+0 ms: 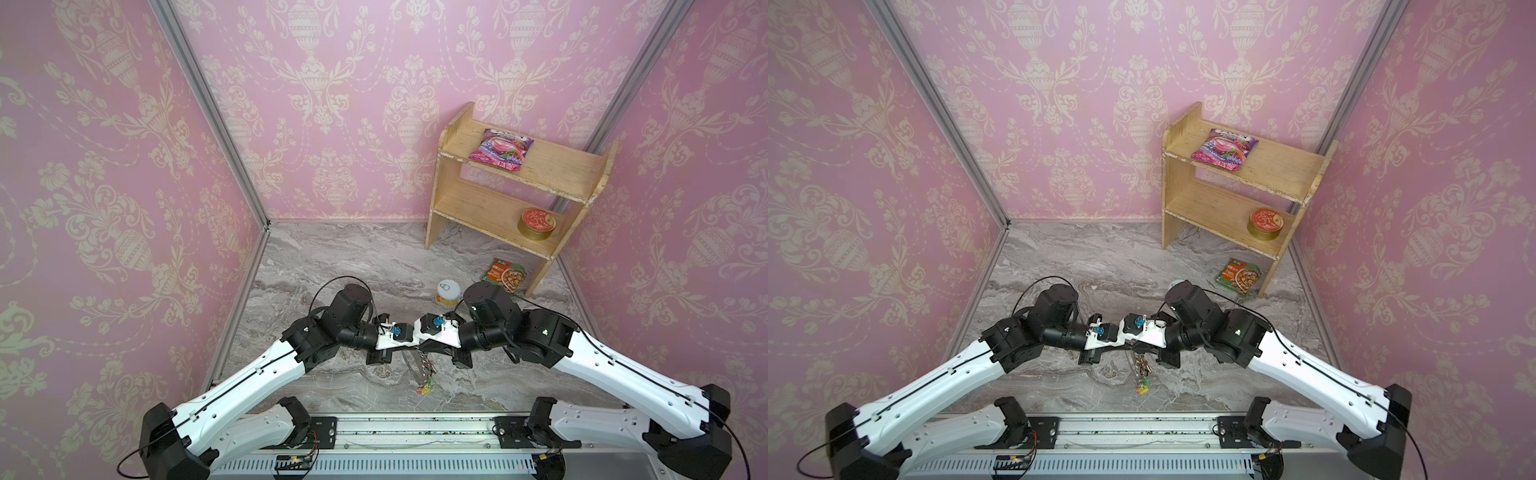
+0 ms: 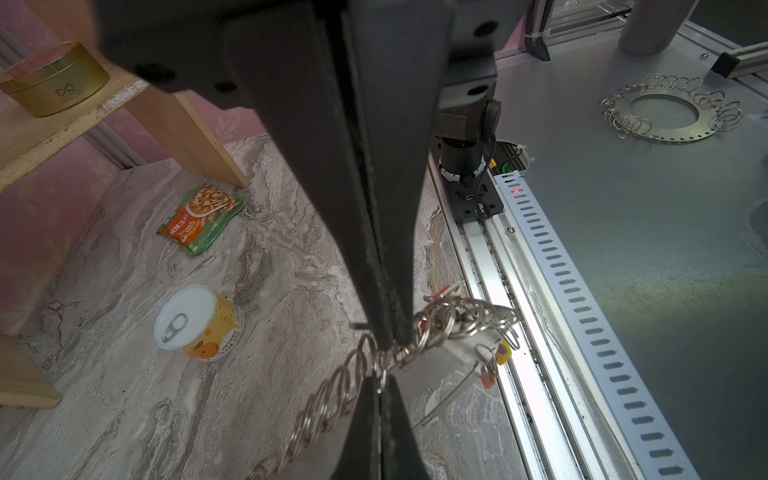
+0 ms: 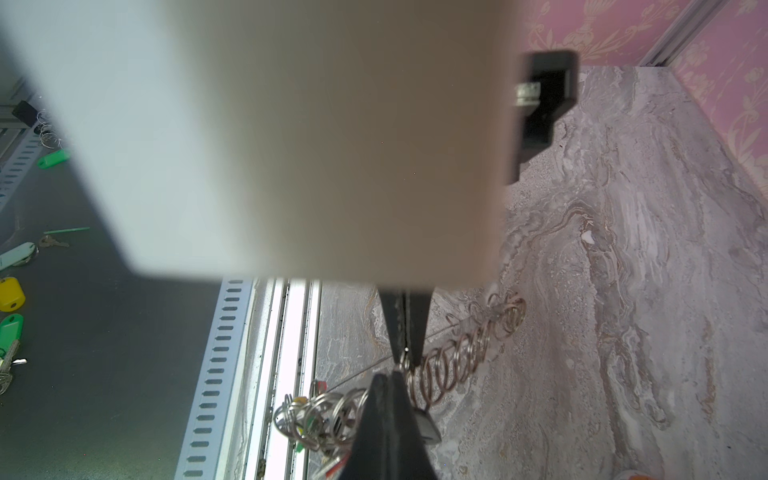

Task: Put the keys on the keyring

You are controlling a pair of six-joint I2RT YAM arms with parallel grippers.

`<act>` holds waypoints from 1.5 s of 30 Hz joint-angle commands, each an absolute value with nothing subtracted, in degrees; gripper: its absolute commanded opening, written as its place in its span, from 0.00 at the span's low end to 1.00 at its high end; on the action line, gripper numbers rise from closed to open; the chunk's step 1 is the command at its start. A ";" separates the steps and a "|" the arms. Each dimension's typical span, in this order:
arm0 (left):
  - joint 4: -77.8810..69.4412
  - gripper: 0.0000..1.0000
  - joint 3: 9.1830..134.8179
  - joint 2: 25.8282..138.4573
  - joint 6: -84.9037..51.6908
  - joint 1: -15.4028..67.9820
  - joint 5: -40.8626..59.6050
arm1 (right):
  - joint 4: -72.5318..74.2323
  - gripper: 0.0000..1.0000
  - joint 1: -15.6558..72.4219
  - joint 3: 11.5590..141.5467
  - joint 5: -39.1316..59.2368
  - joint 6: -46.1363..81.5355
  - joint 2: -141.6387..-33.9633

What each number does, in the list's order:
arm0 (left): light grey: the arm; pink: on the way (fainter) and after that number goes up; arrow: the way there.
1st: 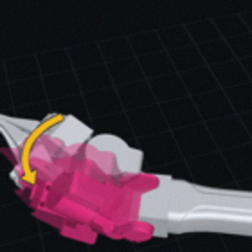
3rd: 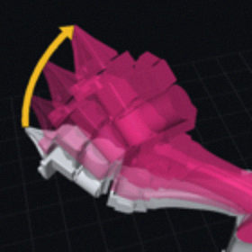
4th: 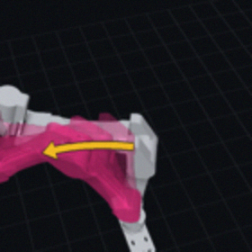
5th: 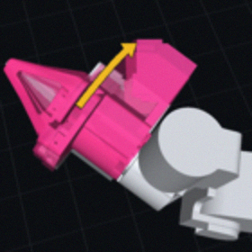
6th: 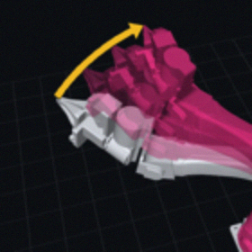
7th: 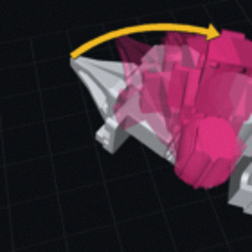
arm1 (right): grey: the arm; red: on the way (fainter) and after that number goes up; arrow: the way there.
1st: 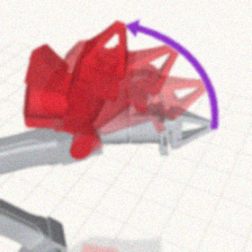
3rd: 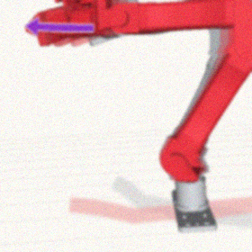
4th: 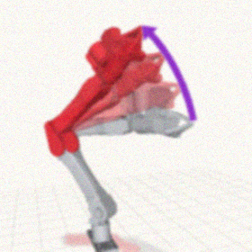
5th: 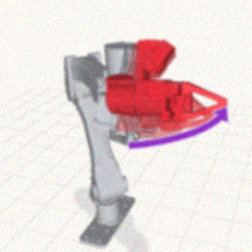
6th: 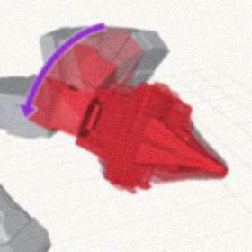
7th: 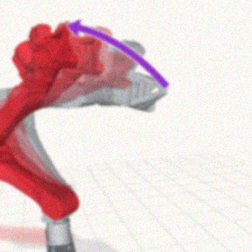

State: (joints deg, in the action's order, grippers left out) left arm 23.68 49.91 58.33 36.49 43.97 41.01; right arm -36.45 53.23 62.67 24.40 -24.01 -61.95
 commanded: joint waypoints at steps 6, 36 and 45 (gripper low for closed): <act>19.29 0.00 52.78 58.49 34.02 42.01 41.22 | -39.96 0.00 53.97 63.24 29.10 -24.37 -61.46; 20.40 0.00 53.61 59.94 33.05 41.34 42.19 | -40.52 0.00 54.14 63.02 29.18 -24.35 -60.93; 20.39 0.00 53.61 60.20 32.78 41.09 42.10 | -40.52 0.00 54.15 62.80 29.01 -24.26 -60.77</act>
State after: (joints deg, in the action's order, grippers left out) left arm 24.62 50.65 59.79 34.72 42.81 43.24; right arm -36.73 53.23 62.67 24.16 -24.01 -61.89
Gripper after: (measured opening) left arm 0.045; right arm 0.036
